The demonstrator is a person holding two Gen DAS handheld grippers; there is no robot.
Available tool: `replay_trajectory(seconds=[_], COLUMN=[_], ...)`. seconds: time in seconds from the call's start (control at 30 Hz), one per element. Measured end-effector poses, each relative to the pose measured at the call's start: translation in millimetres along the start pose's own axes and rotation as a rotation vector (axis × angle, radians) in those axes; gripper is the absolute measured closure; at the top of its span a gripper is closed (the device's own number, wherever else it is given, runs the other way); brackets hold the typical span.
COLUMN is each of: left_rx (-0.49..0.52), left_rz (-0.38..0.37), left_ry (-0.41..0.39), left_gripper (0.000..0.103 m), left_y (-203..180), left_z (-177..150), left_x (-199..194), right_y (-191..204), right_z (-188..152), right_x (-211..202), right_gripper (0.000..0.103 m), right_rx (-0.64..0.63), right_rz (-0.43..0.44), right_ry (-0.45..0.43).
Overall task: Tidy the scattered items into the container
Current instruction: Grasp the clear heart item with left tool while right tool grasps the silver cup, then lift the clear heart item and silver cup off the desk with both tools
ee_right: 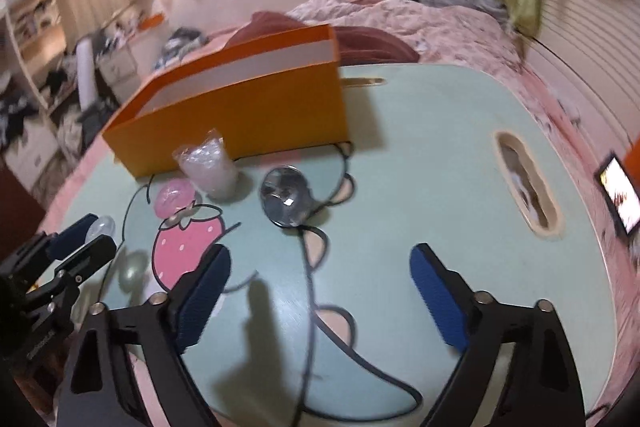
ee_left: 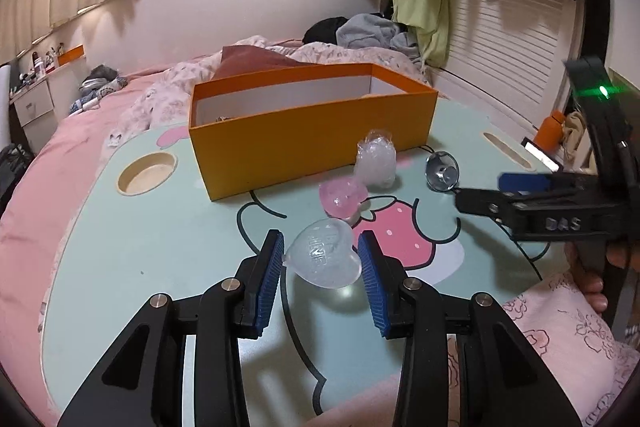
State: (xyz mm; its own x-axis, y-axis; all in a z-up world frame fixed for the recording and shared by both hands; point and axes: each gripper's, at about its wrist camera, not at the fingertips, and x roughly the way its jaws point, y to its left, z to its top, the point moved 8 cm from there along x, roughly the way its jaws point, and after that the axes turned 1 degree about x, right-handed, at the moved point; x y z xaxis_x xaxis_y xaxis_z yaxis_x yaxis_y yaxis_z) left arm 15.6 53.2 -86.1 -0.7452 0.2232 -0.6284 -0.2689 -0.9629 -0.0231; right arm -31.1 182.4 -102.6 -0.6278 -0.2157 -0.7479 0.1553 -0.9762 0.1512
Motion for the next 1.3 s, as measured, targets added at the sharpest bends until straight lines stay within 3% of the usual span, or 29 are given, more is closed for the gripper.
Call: replay_trajectory(seconds=[0.23, 0.3, 0.33, 0.63, 1.3], left_rx=[-0.015, -0.018, -0.021, -0.020, -0.015], left_rz=[0.000, -0.001, -0.002, 0.005, 0.010], left_ry=[-0.007, -0.006, -0.004, 0.000, 0.016], left_gripper=[0.063, 0.063, 0.063, 0.063, 0.063], left_y=[2.1, 3.6, 3.9, 4.7, 6.3], left_z=[-0.6, -0.6, -0.8, -1.1, -3.2], left_x=[-2.2, -2.4, -2.1, -0.8, 1.3], right_y=[12.5, 13.8, 16.9, 45.3, 47.1], right_z=[26.8, 23.7, 22.2, -8.7, -17.3], right_x=[26.5, 37.5, 35.4, -3.3, -3.2], right_gripper=[0.026, 0.064, 0.076, 0.076, 0.076], right_rx=[-0.121, -0.130, -0.134, -0.209, -0.231], right_rz=[-0.093, -0.083, -0.066, 0.016, 0.008], right_ry=[0.007, 0.048, 0.038, -0.021, -0.029])
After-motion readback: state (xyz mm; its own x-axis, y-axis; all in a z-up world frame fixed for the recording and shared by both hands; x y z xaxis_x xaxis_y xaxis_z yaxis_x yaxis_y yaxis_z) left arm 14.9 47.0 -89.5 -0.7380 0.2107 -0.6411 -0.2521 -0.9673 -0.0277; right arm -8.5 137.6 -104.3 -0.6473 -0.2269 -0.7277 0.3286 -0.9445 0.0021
